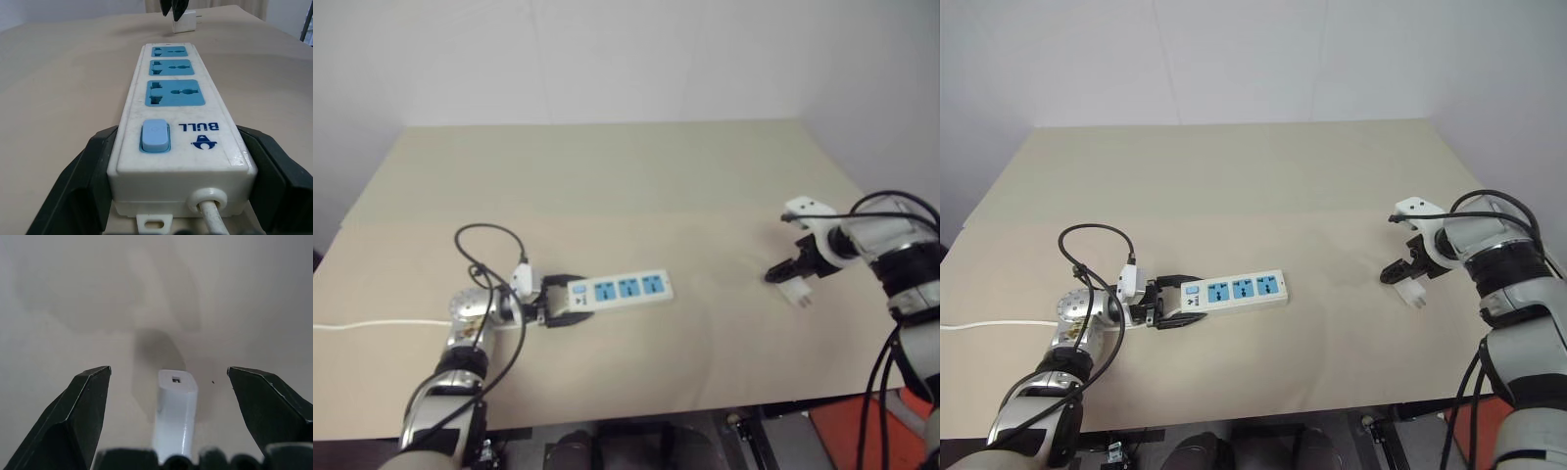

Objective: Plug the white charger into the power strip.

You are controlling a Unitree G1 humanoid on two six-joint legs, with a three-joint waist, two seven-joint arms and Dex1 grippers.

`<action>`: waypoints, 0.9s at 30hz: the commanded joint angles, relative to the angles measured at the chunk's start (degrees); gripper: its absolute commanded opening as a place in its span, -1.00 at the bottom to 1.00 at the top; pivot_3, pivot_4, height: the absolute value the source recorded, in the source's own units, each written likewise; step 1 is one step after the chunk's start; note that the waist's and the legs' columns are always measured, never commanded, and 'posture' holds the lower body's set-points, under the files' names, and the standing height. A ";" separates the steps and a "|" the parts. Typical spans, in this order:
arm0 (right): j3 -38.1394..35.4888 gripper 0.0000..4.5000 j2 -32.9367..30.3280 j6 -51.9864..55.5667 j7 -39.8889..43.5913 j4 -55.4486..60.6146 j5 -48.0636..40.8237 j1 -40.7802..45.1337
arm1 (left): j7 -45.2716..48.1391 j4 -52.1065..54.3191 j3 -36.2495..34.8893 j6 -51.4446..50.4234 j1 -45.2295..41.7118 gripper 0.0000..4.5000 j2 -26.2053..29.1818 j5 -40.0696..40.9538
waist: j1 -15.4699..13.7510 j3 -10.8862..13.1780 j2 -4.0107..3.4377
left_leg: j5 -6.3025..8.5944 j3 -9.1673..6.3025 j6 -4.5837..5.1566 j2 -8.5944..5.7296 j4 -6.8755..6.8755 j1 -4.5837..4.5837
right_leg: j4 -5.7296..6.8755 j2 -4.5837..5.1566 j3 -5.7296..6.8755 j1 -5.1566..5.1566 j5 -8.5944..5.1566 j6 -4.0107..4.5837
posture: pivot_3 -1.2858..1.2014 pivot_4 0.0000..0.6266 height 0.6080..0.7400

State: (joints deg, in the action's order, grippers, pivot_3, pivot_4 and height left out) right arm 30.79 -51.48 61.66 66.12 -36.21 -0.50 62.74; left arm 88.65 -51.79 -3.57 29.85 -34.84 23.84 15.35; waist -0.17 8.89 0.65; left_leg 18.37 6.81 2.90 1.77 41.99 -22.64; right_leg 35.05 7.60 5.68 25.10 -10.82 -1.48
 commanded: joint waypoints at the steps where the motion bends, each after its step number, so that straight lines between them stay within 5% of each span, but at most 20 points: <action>1: -0.86 1.00 -0.29 -1.83 1.01 -1.69 1.95 1.47 | 0.00 0.07 1.73 0.22 1.53 0.46 -0.42 -1.35 | 0.01 -0.02 -0.04 | 0.00 0.01 0.00 0.00 0.00 0.00 | 0.00 0.00 0.00 0.00 0.00 0.00 | 0.03 -0.52 1.00; 18: -1.49 1.00 0.44 -2.94 2.14 -3.74 4.99 0.34 | -1.14 0.19 2.25 0.08 2.17 0.46 -0.16 -1.61 | 0.38 -0.28 -0.46 | -0.04 0.03 -0.06 -0.01 0.01 0.02 | 0.02 0.00 -0.01 -0.01 0.01 -0.01 | 0.03 -0.52 1.00; 27: -1.40 -0.36 1.31 -3.68 2.50 -5.17 5.62 0.49 | -1.61 0.06 2.25 0.13 2.42 0.46 0.19 -1.67 | 0.39 -0.29 -0.48 | -0.04 0.02 -0.07 -0.01 0.07 0.02 | 0.04 0.00 -0.01 -0.03 0.02 -0.03 | 0.03 -0.52 1.00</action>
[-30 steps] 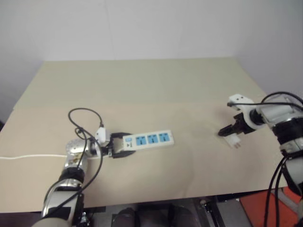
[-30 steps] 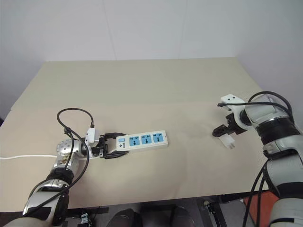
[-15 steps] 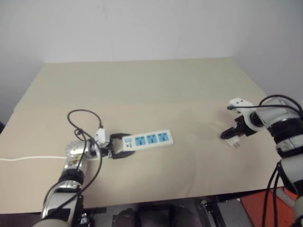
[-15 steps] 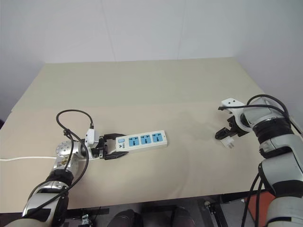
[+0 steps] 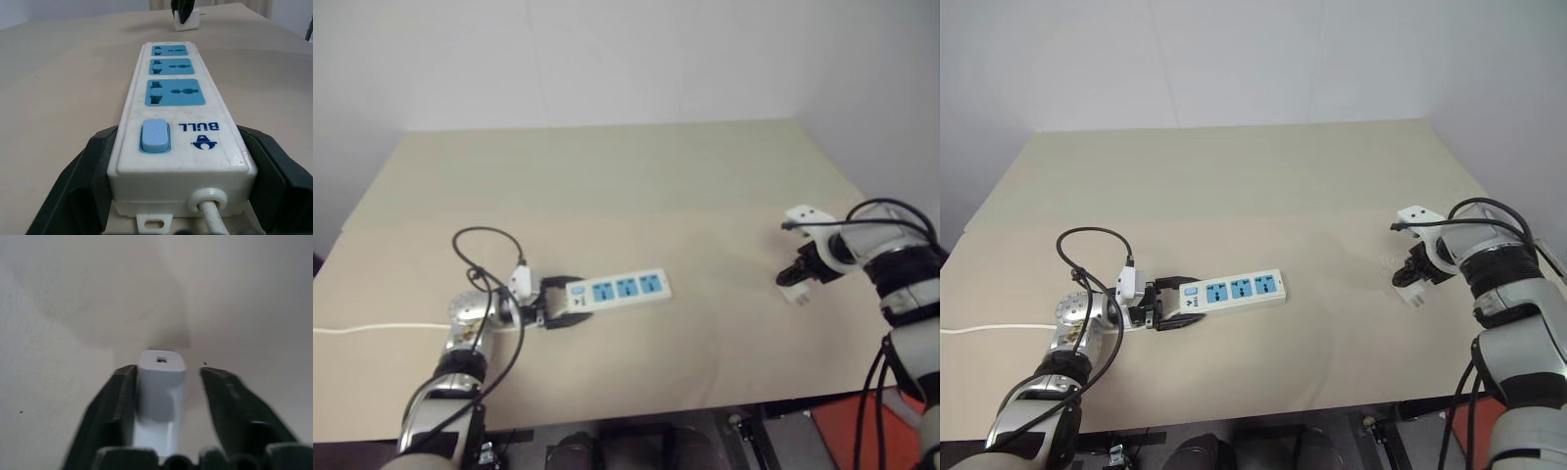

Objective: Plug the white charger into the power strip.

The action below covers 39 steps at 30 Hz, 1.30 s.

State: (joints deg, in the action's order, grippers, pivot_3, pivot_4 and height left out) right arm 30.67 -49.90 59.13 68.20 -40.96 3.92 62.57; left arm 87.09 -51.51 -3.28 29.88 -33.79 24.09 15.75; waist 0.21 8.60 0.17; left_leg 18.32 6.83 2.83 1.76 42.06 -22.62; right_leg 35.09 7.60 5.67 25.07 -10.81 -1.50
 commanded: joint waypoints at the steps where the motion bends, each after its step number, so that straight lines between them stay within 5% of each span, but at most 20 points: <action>1: -1.28 -0.51 -0.13 -1.22 0.31 -0.62 1.31 0.74 | -0.07 -0.21 1.97 0.09 1.45 0.46 -0.01 -2.07 | 0.03 -0.01 -0.01 | 0.00 0.00 0.00 0.00 0.00 0.00 | 0.00 0.00 0.00 0.00 0.00 0.00 | 0.03 -0.52 1.00; 9: -0.61 -0.51 -0.60 -3.31 2.75 0.03 2.73 0.42 | -0.36 -0.17 2.04 0.02 1.70 0.46 0.32 -2.19 | 0.12 -0.02 -0.04 | 0.00 -0.02 0.00 0.02 0.01 0.17 | 0.00 0.00 -0.01 -0.15 0.01 -0.01 | 0.03 -0.52 1.00; 14: -1.70 -0.51 -6.67 -8.34 9.57 17.82 1.25 -4.46 | 0.25 0.75 2.13 -0.73 1.92 0.46 0.87 -1.82 | 0.12 -0.03 -0.09 | 0.00 -0.11 0.00 0.03 -0.01 0.17 | 0.01 -0.01 -0.03 -0.11 0.01 0.00 | 0.03 -0.52 1.00; 20: -18.01 -0.51 -8.86 -18.55 12.35 39.73 -12.03 -13.91 | 2.75 3.55 2.45 -3.06 2.06 0.46 2.36 -0.72 | 0.49 -0.02 -0.08 | 0.00 -0.20 0.00 0.04 -0.03 0.17 | -0.02 -0.04 -0.04 -0.09 0.01 0.00 | 0.03 -0.52 1.00; 25: -33.68 -0.51 5.27 -33.26 4.67 48.07 -24.23 -24.05 | 4.40 6.28 2.98 -4.63 2.62 0.46 4.08 -0.37 | 0.53 -0.02 0.11 | -0.04 -0.20 -0.08 0.11 -0.05 0.41 | -0.09 -0.17 0.09 -0.45 0.04 0.05 | 0.03 -0.52 1.00; 39: -25.55 -0.51 33.14 -39.50 1.34 36.15 -30.32 -23.54 | -1.66 21.47 3.51 -11.63 10.58 0.46 4.63 1.08 | 0.43 0.01 0.07 | -0.05 -0.36 -0.07 0.11 -0.07 0.55 | -0.02 -0.19 0.02 -0.55 0.07 0.10 | 0.03 -0.52 1.00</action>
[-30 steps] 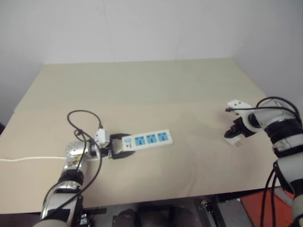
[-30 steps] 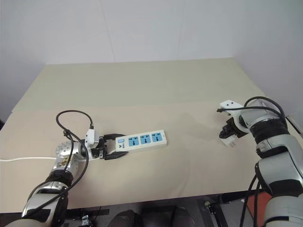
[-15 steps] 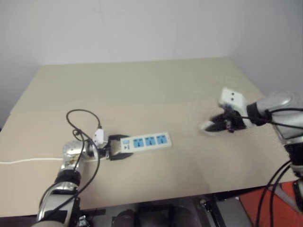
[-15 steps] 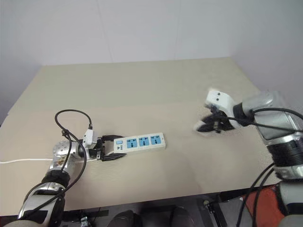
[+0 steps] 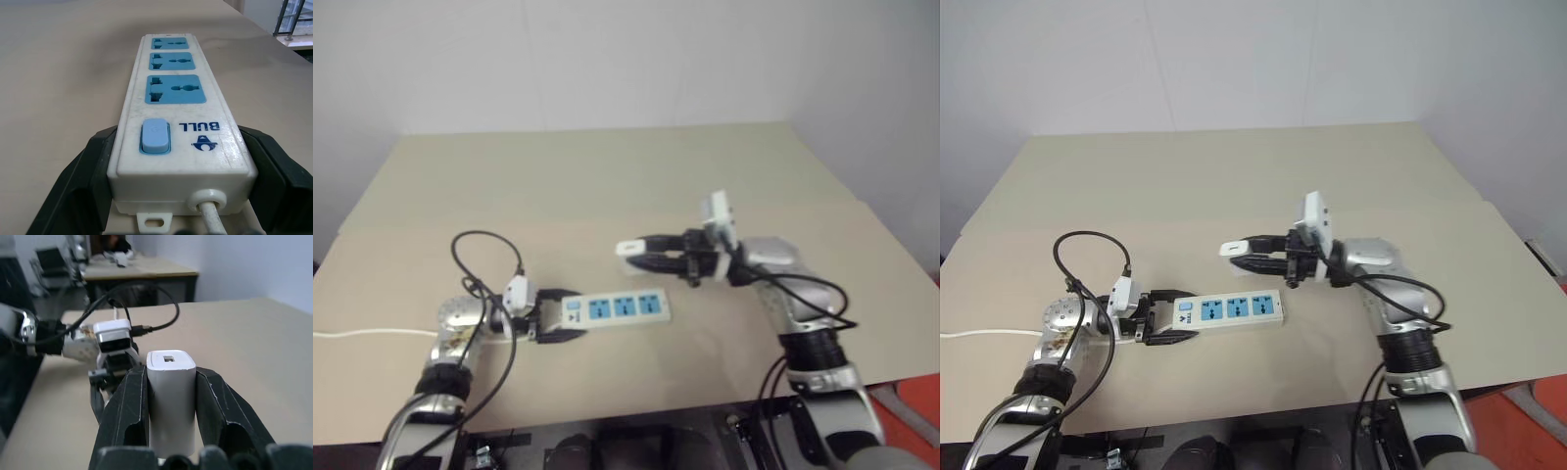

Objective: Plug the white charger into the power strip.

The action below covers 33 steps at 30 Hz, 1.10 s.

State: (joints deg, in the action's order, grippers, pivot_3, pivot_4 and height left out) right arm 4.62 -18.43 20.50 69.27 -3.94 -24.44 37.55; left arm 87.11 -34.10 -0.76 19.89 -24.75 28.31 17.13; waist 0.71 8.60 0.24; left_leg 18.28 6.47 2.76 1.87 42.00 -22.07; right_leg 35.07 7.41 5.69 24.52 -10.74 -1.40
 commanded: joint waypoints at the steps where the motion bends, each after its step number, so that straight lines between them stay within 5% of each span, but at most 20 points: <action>1: 0.85 -0.51 2.76 -0.61 0.18 -1.43 -2.31 1.33 | -2.41 5.41 0.99 -2.38 2.30 0.46 0.37 -0.11 | -0.06 0.01 -0.01 | 0.00 0.00 0.00 -0.02 0.00 -0.01 | 0.00 0.00 0.00 0.00 0.00 0.00 | 0.03 -0.52 1.00; 16: 6.56 -0.51 9.85 -1.70 2.91 -9.54 -1.30 -2.56 | -4.73 11.37 1.52 -6.18 6.27 0.46 1.64 1.30 | 0.11 0.02 -0.04 | 0.00 0.01 -0.01 0.00 -0.03 0.06 | 0.00 0.00 0.00 -0.03 -0.01 0.01 | 0.03 -0.52 1.00; 33: 3.82 -0.51 11.99 -15.47 7.85 -31.86 3.10 6.69 | -3.91 12.87 1.70 -6.99 7.55 0.46 3.35 1.96 | 0.42 0.03 -0.05 | -0.05 0.18 -0.09 0.01 -0.14 0.08 | -0.01 -0.03 0.00 -0.01 -0.02 0.03 | 0.03 -0.52 1.00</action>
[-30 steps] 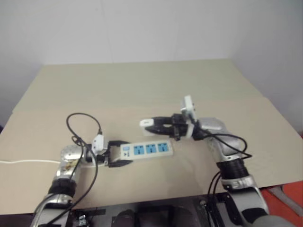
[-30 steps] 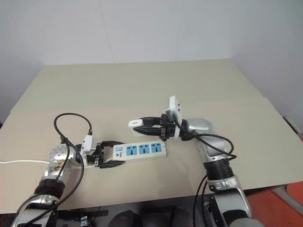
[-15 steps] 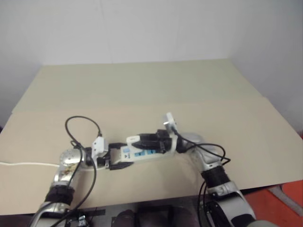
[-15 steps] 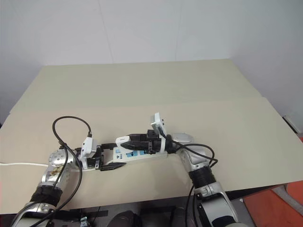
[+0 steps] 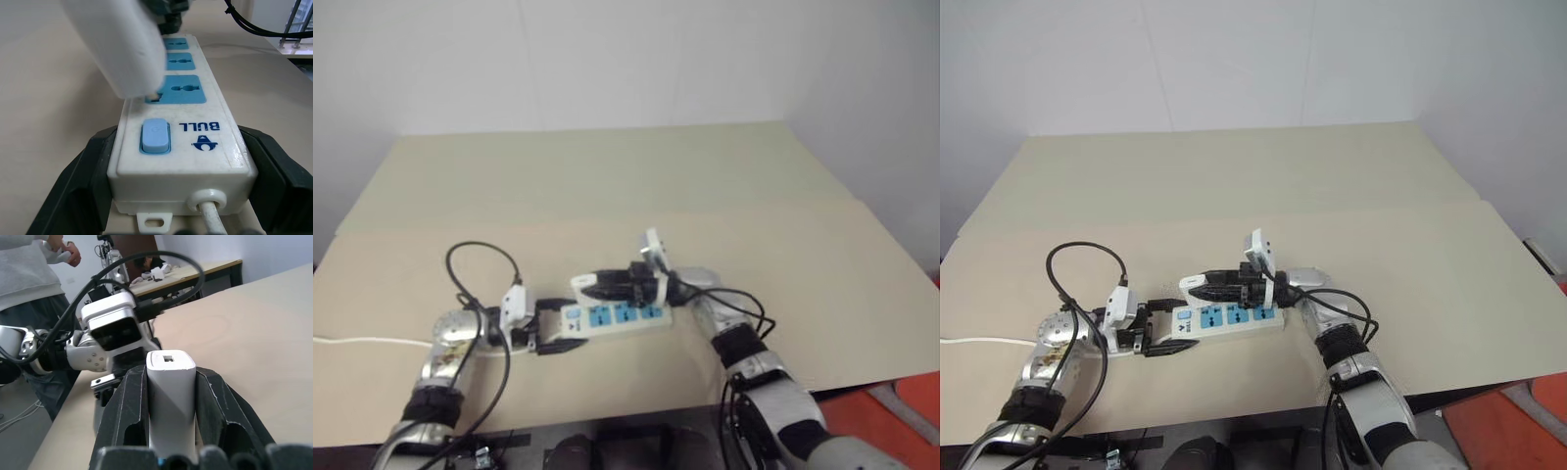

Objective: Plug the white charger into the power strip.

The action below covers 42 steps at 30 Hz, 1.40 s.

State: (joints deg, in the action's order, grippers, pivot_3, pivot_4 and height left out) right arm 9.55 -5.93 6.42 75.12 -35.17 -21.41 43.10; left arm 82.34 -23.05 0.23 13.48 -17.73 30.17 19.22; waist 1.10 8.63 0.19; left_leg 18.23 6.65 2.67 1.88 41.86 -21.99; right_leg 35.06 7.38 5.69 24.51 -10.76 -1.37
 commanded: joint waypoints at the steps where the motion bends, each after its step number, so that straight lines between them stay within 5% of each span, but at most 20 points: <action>1: -1.06 -0.51 -0.74 -1.48 2.41 -0.84 0.19 0.97 | 0.85 1.83 0.68 -0.60 0.57 0.46 1.59 -0.08 | 0.09 0.00 0.00 | 0.00 0.00 -0.01 0.00 -0.01 0.00 | 0.00 0.00 0.00 0.00 0.00 0.00 | 0.03 -0.52 1.00; 28: -1.28 -0.51 2.26 -4.70 0.23 -1.47 2.33 -3.48 | -0.17 2.70 1.06 -0.67 1.83 0.46 2.05 0.19 | 1.03 0.00 0.00 | -0.02 -0.08 -0.05 0.05 -0.05 0.13 | 0.04 -0.01 -0.06 -0.02 -0.01 0.02 | 0.03 -0.52 1.00; 42: -1.06 -0.51 -1.91 -8.48 7.53 -5.81 3.63 -3.54 | -0.22 2.00 1.10 -0.74 1.11 0.46 2.58 0.27 | 0.80 0.00 0.00 | -0.02 -0.18 -0.04 0.04 -0.08 0.22 | -0.01 -0.01 -0.08 -0.14 -0.01 0.02 | 0.03 -0.52 1.00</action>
State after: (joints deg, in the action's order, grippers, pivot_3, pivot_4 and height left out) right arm 8.34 -6.16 -1.63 80.33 -38.29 -19.14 40.43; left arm 81.36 -21.94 0.97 13.23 -16.29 31.67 19.95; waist 1.90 8.63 0.19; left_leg 18.22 6.46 2.64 1.92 41.77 -21.73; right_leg 35.05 7.37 5.61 24.35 -10.77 -1.35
